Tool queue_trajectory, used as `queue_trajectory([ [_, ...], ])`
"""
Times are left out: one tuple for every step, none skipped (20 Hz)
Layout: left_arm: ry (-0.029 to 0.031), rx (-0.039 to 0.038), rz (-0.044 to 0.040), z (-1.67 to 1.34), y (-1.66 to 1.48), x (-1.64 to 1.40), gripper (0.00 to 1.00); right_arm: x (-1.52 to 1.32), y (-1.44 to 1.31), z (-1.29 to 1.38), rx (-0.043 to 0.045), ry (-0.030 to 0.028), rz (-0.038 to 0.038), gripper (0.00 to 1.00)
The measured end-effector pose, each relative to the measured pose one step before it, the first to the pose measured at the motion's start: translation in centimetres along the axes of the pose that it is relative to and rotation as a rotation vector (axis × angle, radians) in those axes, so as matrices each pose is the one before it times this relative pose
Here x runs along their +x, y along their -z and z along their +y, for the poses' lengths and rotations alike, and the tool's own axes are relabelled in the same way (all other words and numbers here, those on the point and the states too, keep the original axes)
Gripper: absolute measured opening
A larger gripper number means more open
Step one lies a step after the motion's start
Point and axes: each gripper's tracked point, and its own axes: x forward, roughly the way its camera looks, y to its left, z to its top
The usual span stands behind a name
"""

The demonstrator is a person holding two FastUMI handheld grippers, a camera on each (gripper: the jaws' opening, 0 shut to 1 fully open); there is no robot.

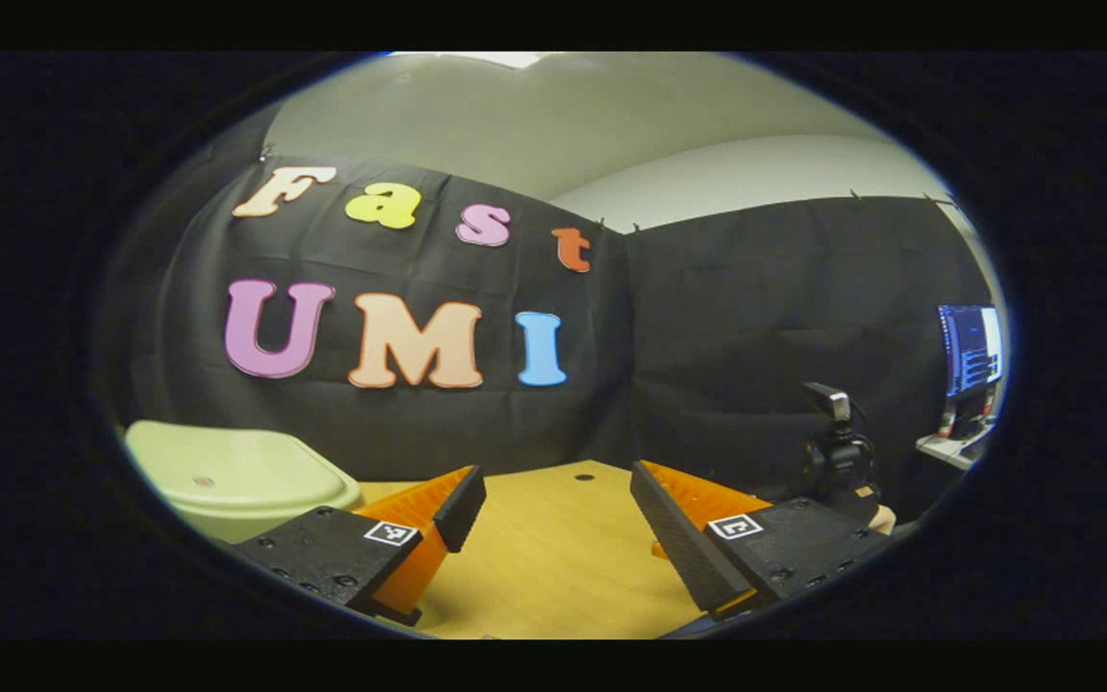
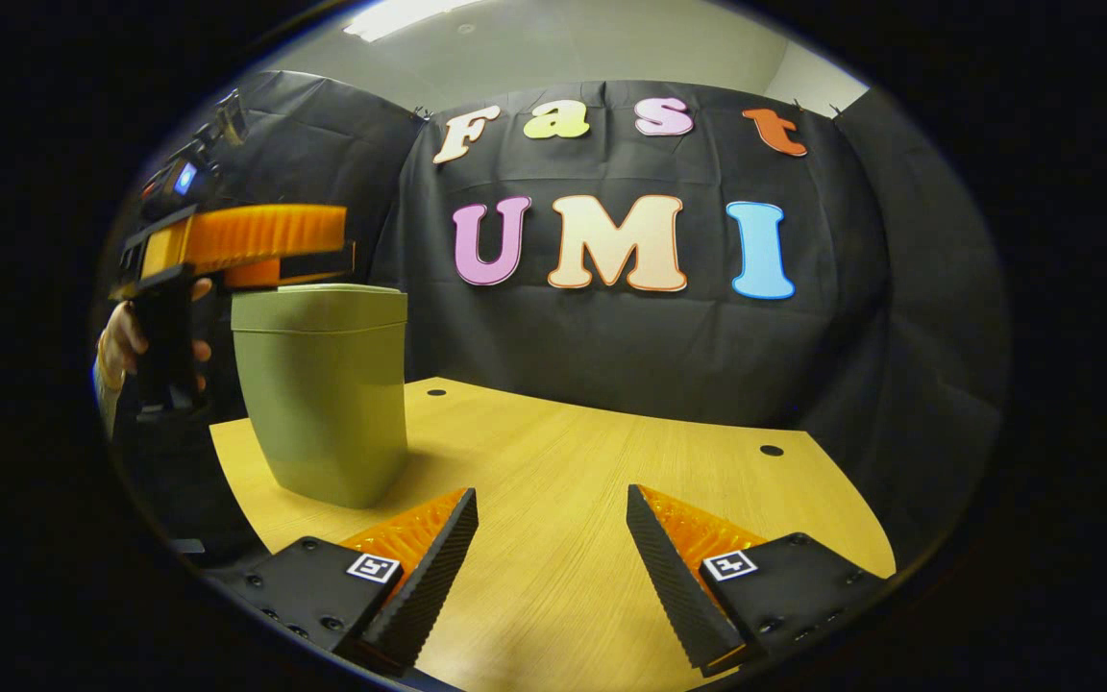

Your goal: Press the lid of the desktop garbage bin to open it, pick up the crumpled paper on the desktop and throw it into the bin, then pick up the pop can on the desktop and drop it into the bin, and finally close the garbage bin lid.

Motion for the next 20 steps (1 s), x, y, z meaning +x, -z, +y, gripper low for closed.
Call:
queue_trajectory([
  [0.01944,-0.01624,-0.00159,-0.581,0.905,-0.389,0.94,-0.042,-0.325,0.21,0.00711,0.00002,-0.00876,0.98],
  [0.00748,-0.00149,-0.00386,0.16,0.682,-0.364,0.94,0.03,-0.062,0.235,0.01052,-0.0064,-0.0071,0.98],
  [-0.00906,-0.00107,-0.01261,0.474,0.564,-0.149,0.94,0.074,-0.229,0.432,0.01055,-0.01042,-0.00876,0.98],
  [-0.0017,-0.00398,-0.00987,0.352,0.759,-0.148,0.94,0.158,-0.105,0.393,0.00578,-0.00917,-0.00159,1.0],
  [-0.00084,-0.00659,-0.01327,0.089,0.586,-0.085,0.94,0.156,0.101,0.286,-0.00215,-0.00471,-0.00143,0.98],
  [0.00084,-0.00494,-0.01205,0.151,0.622,-0.132,0.94,0.252,0.056,0.014,-0.0098,0.00222,0.00046,0.98],
  [0.00562,0.00457,-0.01267,0.167,0.51,-0.039,0.93,0.207,0.201,0.033,-0.01427,0.00281,0.00434,0.98],
  [0.00847,0.00245,-0.01144,0.056,0.542,-0.079,0.93,0.223,0.206,0.095,-0.01131,0.00308,0.00703,0.98],
  [-0.00186,0.00049,-0.00376,0.308,0.682,-0.066,0.93,0.24,0.203,0.18,-0.00542,-0.00204,0.00666,0.98],
  [-0.00932,0.00553,0.00231,0.672,0.832,-0.133,0.92,0.28,0.127,0.306,-0.00101,-0.0066,0.0023,0.98],
  [-0.01091,0.0054,-0.00413,0.518,0.506,-0.056,0.92,0.248,0.025,0.362,0.00076,-0.00643,-0.00149,0.98],
  [-0.01936,0.00744,-0.001,0.66,0.509,-0.004,0.92,0.311,-0.049,0.271,0.00022,-0.00531,-0.00092,0.98],
  [-0.01515,0.01149,0.00493,0.656,0.641,-0.007,0.92,0.336,0.107,0.225,-0.00196,-0.00402,-0.00044,0.98],
  [-0.01283,0.01246,0.00757,0.424,0.619,0.02,0.93,0.187,0.177,0.235,-0.00447,-0.00356,0.00163,0.98],
  [-0.0058,0.01303,0.0062,0.246,0.454,-0.033,0.92,0.186,0.124,0.086,-0.00502,0.00008,0.00278,0.98],
  [0.00111,0.00906,0.00304,0.035,0.391,0.067,0.92,0.187,0.095,0.076,-0.00504,0.00067,0.00238,0.98],
  [0.00186,0.00346,0.00155,0.071,0.272,0.071,0.93,0.117,0.082,0.098,-0.00324,-0.0006,0.00263,0.98],
  [0.00617,-0.00664,0.0014,-0.097,0.388,0.069,0.93,0.186,0.144,0.034,-0.00106,-0.00024,0.00312,0.98],
  [0.00459,-0.01302,0.00079,-0.115,0.311,-0.003,0.93,0.06,0.065,0.035,0.00088,-0.00031,0.00377,0.98],
  [0.00159,-0.01504,0.00164,0.088,0.354,-0.087,0.93,-0.019,0.085,0.029,0.00041,0.00046,0.00235,0.98],
])
